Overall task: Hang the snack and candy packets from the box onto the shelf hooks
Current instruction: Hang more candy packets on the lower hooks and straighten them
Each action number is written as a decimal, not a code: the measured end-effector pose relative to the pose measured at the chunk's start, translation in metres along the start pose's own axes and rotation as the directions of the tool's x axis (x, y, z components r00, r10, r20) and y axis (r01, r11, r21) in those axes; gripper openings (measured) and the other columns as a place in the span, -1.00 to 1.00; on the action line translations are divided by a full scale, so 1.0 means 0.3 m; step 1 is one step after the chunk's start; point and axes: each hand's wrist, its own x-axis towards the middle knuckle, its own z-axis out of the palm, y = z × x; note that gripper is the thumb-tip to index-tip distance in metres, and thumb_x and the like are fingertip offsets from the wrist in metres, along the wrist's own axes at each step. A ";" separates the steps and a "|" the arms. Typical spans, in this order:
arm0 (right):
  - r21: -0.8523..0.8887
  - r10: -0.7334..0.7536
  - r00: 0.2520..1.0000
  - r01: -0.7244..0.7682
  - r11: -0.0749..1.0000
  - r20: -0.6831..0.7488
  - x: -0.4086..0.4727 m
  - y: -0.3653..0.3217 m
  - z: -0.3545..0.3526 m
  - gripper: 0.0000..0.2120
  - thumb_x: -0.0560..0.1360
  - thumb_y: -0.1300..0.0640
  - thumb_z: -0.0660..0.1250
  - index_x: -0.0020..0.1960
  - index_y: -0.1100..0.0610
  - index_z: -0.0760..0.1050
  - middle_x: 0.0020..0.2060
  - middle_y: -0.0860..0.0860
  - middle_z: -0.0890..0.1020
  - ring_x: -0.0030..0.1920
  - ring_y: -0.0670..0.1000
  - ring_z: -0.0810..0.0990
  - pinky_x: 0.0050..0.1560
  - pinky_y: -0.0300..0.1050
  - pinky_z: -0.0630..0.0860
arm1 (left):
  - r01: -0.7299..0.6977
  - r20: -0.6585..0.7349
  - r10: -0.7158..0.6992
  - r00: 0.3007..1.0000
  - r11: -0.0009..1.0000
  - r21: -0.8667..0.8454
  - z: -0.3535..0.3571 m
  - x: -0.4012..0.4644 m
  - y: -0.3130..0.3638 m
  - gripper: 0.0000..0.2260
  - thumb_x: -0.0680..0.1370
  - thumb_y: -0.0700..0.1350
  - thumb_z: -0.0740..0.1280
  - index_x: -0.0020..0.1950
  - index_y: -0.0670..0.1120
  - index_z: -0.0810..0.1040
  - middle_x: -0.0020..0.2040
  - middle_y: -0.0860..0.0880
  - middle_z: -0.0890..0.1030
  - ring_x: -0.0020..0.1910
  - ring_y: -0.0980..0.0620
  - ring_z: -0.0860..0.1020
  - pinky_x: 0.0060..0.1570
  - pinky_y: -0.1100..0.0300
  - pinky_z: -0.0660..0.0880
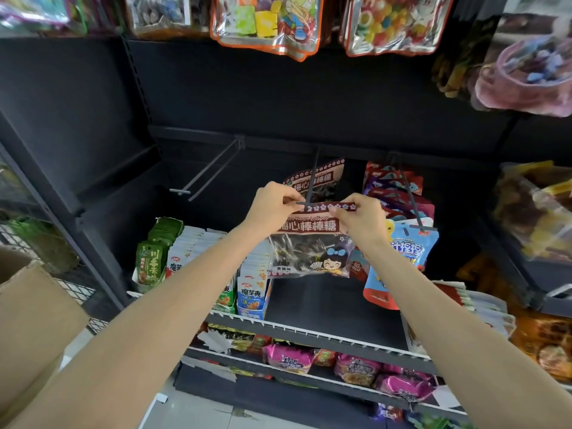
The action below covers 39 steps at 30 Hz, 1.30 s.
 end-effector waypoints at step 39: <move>-0.396 -0.105 0.994 0.094 0.913 -0.007 0.325 -0.007 0.160 -0.77 0.51 0.29 0.20 0.05 0.09 0.57 0.00 0.11 0.64 0.06 0.19 0.57 0.08 0.09 0.49 | -0.085 0.224 -0.025 0.974 0.881 0.466 0.106 0.369 -0.084 -0.70 0.64 -0.18 0.03 0.35 0.02 0.28 0.30 -0.10 0.50 0.22 -0.18 0.47 0.22 -0.11 0.23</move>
